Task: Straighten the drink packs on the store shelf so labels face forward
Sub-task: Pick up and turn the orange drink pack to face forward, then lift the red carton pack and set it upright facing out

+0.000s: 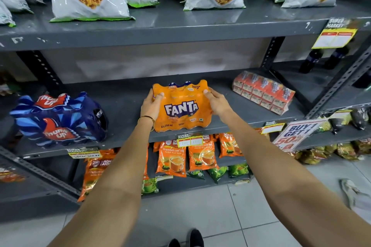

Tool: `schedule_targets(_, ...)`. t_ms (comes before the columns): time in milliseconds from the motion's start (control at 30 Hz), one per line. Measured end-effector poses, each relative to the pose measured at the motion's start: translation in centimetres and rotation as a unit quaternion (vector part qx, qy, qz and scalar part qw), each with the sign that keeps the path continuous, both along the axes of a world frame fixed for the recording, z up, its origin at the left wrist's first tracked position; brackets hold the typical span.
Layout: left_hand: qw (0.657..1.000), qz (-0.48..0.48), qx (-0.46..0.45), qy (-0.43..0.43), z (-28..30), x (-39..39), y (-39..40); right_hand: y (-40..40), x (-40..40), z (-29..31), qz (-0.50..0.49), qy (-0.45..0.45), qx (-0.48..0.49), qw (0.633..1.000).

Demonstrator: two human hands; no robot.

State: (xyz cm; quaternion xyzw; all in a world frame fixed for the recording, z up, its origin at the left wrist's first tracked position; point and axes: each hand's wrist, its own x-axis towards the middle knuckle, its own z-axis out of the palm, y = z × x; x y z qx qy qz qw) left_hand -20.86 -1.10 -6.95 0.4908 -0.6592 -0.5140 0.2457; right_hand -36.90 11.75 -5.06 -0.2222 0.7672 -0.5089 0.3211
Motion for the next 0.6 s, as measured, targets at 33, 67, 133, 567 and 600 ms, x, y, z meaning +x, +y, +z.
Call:
schedule_targets(33, 1.000, -0.001, 0.000, 0.000, 0.1, 0.1, 0.0, 0.0, 0.2, 0.1, -0.001, -0.001, 0.001, 1.000)
schedule_targets(67, 1.000, -0.003, 0.000, -0.004, 0.1, 0.1, -0.1, 0.0, 0.3, 0.1, -0.003, -0.002, 0.000, 1.000)
schedule_targets(133, 1.000, 0.003, 0.002, -0.011, 0.2, 0.1, -0.2, 0.0, 0.5, 0.2, -0.003, -0.003, 0.001, 1.000)
schedule_targets(567, 0.964, -0.066, -0.251, -0.051, 5.4, -12.8, 3.2, 4.9, -9.1, 2.2, -0.253, 0.060, -0.005, 0.966)
schedule_targets(600, 0.967, -0.085, -0.234, -0.044, 5.4, -14.9, 4.1, 5.6, -10.5, 2.1, -0.265, 0.056, 0.006, 0.963)
